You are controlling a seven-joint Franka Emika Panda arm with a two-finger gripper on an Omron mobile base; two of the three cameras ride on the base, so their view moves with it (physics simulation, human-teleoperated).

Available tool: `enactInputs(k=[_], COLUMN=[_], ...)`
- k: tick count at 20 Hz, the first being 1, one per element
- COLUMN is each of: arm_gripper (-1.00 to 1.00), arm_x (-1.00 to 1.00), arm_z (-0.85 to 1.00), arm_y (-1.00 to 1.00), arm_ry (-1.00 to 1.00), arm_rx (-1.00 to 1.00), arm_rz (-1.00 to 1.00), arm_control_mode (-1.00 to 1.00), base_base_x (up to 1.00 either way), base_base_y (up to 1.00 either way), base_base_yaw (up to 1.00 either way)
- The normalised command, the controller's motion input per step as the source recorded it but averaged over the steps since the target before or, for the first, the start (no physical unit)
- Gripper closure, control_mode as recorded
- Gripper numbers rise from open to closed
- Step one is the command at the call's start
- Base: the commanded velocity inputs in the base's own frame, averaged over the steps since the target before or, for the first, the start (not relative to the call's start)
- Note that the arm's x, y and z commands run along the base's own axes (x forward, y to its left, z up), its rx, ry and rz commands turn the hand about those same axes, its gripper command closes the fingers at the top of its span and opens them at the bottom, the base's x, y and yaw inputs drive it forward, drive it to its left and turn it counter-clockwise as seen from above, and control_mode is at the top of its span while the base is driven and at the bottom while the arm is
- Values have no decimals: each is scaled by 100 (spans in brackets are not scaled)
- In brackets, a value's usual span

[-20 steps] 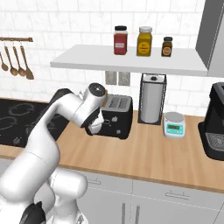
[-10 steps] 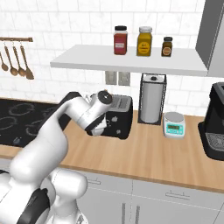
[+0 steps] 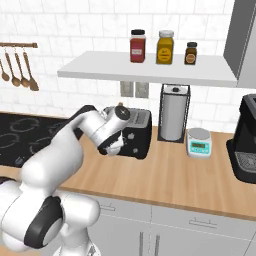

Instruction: Start the toaster. Once the lever pops up, take the bread to the plate on the dining counter.

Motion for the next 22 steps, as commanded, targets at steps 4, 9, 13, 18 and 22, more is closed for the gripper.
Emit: enactInputs(k=[4,9,13,18,22], arm_gripper=[-100,-100,-100,-100,-100], arm_x=[20,18,23,21,17], arm_z=[-28,-30,-29,-29,-38], arm_y=[0,0,0,0,0], arm_ry=[3,3,1,0,0], arm_rx=[0,-4,-6,-4,-1], arm_rz=[0,0,0,0,0], arm_control_mode=[-100,-100,-100,-100,-100], base_base_x=[0,0,0,0,0], base_base_y=[0,0,0,0,0], base_base_yaw=[0,0,0,0,0])
